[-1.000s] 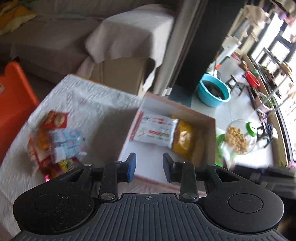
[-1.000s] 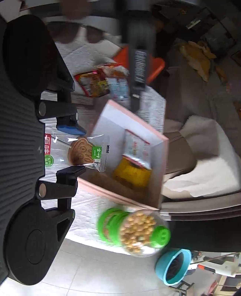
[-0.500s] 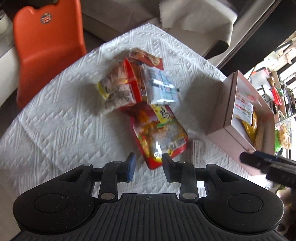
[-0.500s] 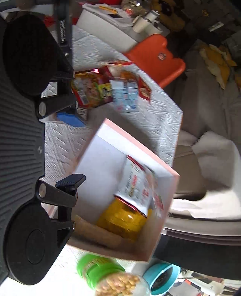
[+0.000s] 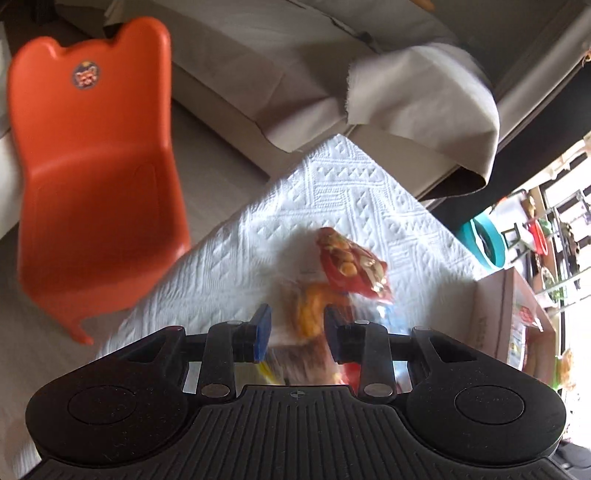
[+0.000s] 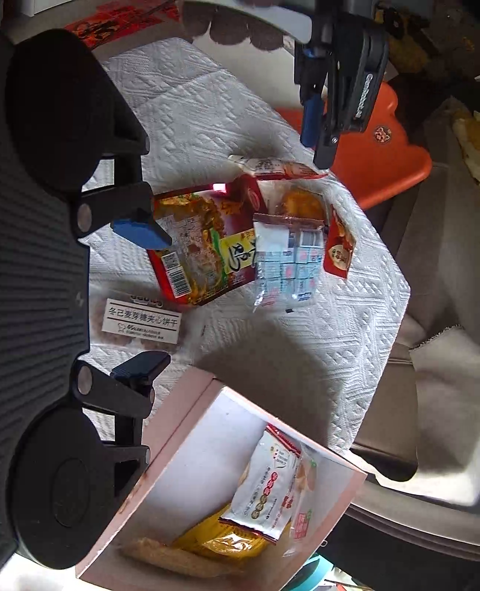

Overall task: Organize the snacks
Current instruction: 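Grasp the blue-cube candy bag with the right gripper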

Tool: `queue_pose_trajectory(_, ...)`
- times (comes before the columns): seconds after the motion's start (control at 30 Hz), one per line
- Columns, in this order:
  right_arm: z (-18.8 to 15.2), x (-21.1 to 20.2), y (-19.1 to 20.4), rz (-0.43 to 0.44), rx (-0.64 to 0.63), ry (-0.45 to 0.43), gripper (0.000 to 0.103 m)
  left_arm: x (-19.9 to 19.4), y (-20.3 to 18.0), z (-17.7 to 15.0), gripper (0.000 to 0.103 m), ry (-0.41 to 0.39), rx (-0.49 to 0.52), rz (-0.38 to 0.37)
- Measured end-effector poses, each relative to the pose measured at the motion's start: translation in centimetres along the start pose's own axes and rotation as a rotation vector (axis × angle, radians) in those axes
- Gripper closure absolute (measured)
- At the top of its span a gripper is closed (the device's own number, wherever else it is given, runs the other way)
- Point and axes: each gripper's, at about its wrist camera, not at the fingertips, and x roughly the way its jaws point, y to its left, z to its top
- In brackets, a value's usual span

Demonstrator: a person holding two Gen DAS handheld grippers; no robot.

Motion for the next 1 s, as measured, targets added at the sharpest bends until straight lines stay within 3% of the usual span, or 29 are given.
queue_pose_trajectory(0.17,4.5,0.7,-0.3,0.032,0.070,-0.021,0.040,1.6,0.4,-1.6,0.068,0.101,0.075,-0.020)
queue_pose_trajectory(0.3,10.0,2.6,0.5,0.071,0.097,-0.048,0.036,0.8,1.6,-5.0,0.054,0.167,0.066,-0.088)
queue_pose_trajectory(0.4,13.6,5.7,2.1,0.121,0.079,0.003,0.029,-0.6,2.9,-6.4,0.047,0.152,0.039,-0.094)
queue_pose_trajectory(0.47,14.6,7.5,2.6,0.074,0.095,0.045,0.029,-1.8,3.9,-6.6,0.047,0.122,-0.012,-0.102)
queue_pose_trajectory(0.57,13.8,9.0,2.7,0.049,0.102,0.066,0.029,-3.0,4.9,-6.6,0.047,0.103,-0.053,-0.095)
queue_pose_trajectory(0.67,11.7,10.4,2.6,0.012,0.081,0.140,0.029,-3.5,5.4,-7.0,0.046,0.134,-0.061,-0.085)
queue_pose_trajectory(0.83,7.8,8.4,3.2,-0.092,-0.048,0.143,0.029,-4.2,6.3,-7.8,0.046,0.215,-0.112,-0.054)
queue_pose_trajectory(1.0,5.9,5.8,2.8,-0.061,-0.008,0.127,0.029,-4.7,6.0,-8.5,0.051,0.243,-0.117,-0.017)
